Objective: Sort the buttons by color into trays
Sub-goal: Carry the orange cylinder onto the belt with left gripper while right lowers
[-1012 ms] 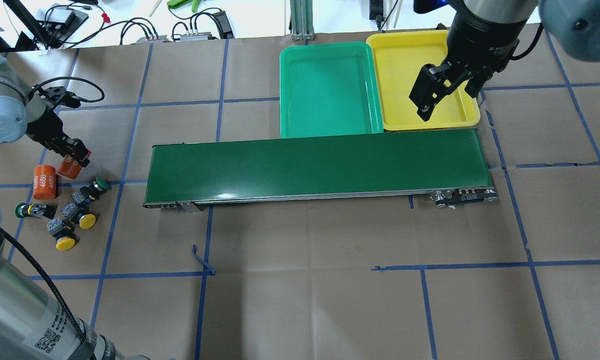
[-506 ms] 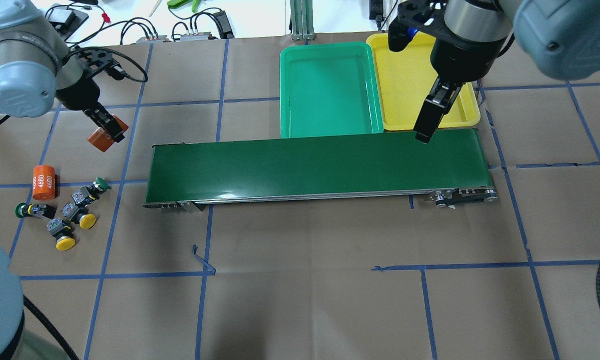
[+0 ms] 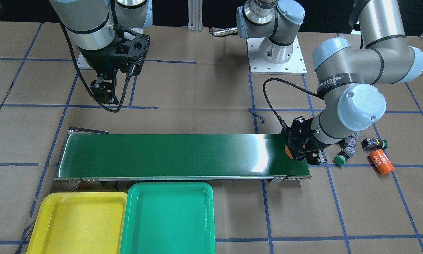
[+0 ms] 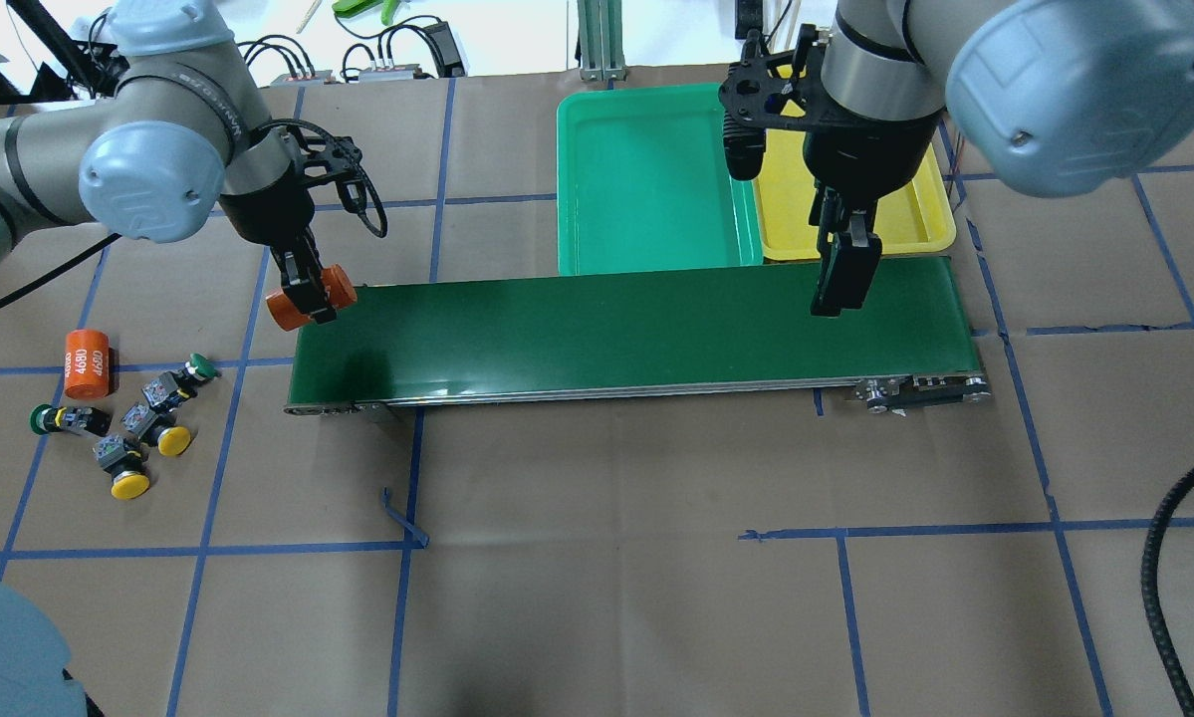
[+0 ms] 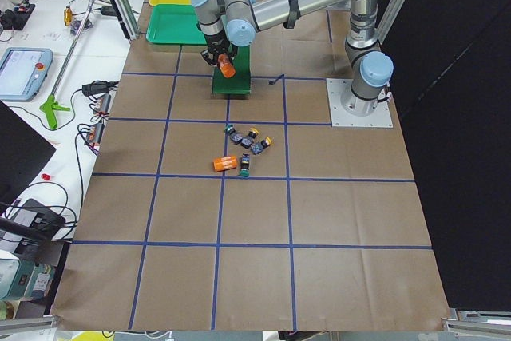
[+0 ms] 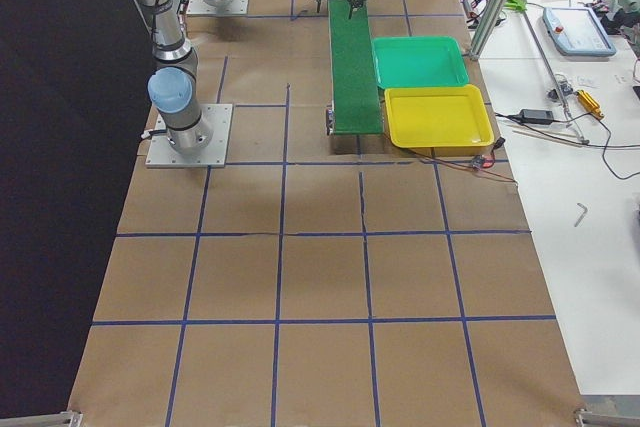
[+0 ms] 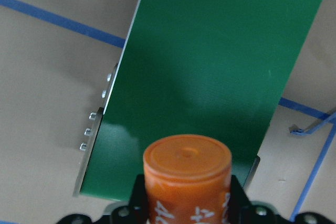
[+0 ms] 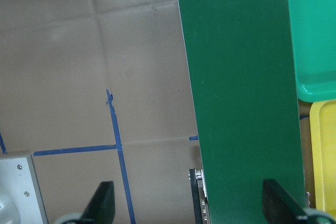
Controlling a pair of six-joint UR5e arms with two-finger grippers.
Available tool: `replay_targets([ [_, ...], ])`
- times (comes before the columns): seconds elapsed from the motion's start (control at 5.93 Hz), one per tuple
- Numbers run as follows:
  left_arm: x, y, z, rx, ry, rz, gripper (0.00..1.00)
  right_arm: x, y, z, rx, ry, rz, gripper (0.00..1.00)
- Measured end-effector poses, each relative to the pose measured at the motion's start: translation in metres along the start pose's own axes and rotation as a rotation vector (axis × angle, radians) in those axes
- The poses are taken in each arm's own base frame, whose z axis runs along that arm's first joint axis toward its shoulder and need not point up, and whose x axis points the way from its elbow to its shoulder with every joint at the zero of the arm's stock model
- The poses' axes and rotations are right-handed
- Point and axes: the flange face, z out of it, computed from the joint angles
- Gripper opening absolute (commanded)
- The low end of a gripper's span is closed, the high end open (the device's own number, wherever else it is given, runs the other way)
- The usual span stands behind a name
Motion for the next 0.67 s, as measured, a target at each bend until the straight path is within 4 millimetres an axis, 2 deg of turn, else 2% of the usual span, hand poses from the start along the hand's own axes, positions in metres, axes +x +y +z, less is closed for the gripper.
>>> replay_targets([
  [0.17,0.002,-0.008,0.016,-0.001,-0.007,0.063,0.09,0.005,-0.002,0.015,0.007,0.019,-0.034,1.0],
  [0.34,0.006,-0.019,0.03,-0.001,-0.022,0.1,0.98,0.011,-0.004,0.025,0.021,0.076,-0.054,1.0],
  [0.51,0.011,-0.034,0.04,-0.005,-0.028,0.117,0.98,0.015,-0.005,0.027,0.035,0.13,-0.063,1.0],
  [0.67,0.016,-0.043,0.04,-0.008,-0.035,0.11,0.98,0.017,-0.006,0.028,0.042,0.151,-0.065,1.0],
])
